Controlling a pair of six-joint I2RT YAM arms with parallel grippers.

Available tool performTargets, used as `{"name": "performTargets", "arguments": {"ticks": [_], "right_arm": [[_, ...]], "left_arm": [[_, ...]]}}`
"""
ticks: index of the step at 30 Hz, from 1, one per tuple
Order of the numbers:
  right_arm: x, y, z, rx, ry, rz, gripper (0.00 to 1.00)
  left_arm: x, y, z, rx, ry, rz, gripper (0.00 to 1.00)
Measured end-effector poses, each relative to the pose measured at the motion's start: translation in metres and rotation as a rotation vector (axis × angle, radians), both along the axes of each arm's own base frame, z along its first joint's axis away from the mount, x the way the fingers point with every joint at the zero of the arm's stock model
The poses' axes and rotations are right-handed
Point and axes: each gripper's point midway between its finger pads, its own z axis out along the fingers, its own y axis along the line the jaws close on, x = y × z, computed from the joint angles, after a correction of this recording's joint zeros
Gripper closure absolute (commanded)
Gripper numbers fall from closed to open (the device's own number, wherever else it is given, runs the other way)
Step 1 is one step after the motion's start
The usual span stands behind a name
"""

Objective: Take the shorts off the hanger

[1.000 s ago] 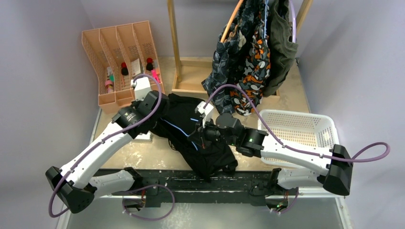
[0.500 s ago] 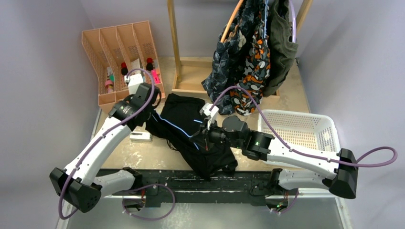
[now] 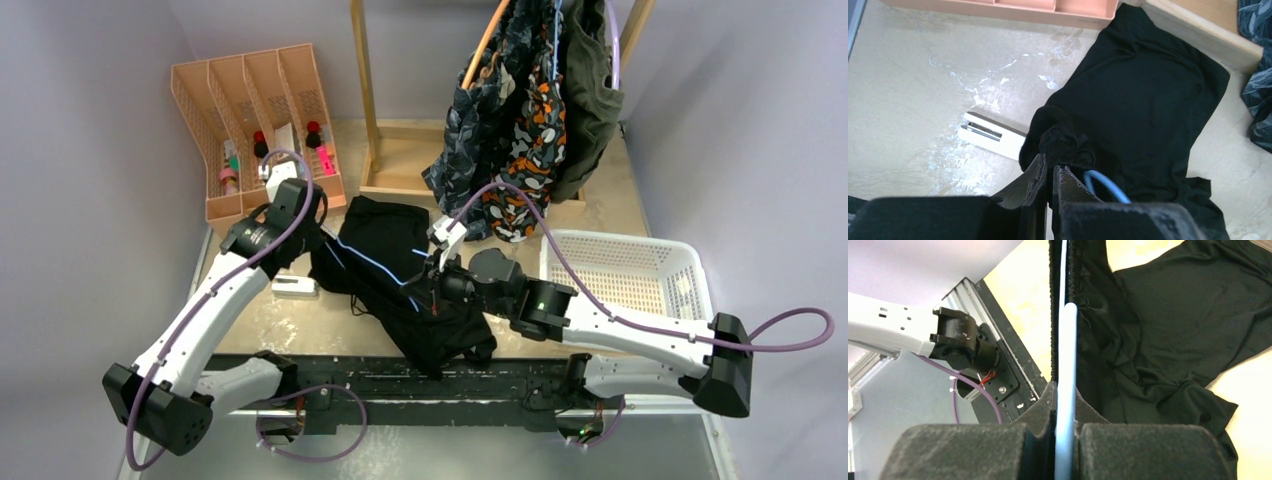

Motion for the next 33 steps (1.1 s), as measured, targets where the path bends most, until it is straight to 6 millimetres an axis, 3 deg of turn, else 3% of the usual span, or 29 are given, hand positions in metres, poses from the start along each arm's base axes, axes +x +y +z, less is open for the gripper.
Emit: {"name": "performTargets", "arguments": {"ticks": [9,13,17,20,23,24,29,33], "right_arm": [[0.006,-0.013,0.022,0.073,-0.021,-0.081,1.00],[0.013,-0.018,0.017,0.058,-0.001,-0.139,1.00],[0.019,-0.028,0.006,0.023,0.031,-0.210,1.00],[0.022,-0.037,-0.007,-0.021,0.058,-0.264,1.00],[0.025,-0.042,-0.021,-0.071,0.089,-0.304,1.00],[0.026,-0.042,-0.025,-0.087,0.098,-0.315,1.00],[0.031,-0.035,-0.046,-0.157,0.141,-0.349,1.00],[0.036,-0.024,-0.060,-0.187,0.180,-0.378,1.00]], "left_arm": [[-0.020,0.001,-0.026,-0.032,0.043,-0.011,1.00],[-0.020,-0.016,-0.035,-0.106,0.054,-0.082,0.98],[-0.025,-0.048,-0.050,-0.250,0.064,-0.206,0.90],[-0.030,-0.065,-0.059,-0.323,0.079,-0.256,0.76],[-0.035,-0.074,-0.057,-0.348,0.082,-0.294,0.37],[-0.036,-0.073,-0.057,-0.337,0.084,-0.286,0.31],[-0.034,-0.043,-0.051,-0.235,0.059,-0.157,0.27],[-0.041,-0.042,-0.036,-0.281,0.001,-0.147,0.27]]}}
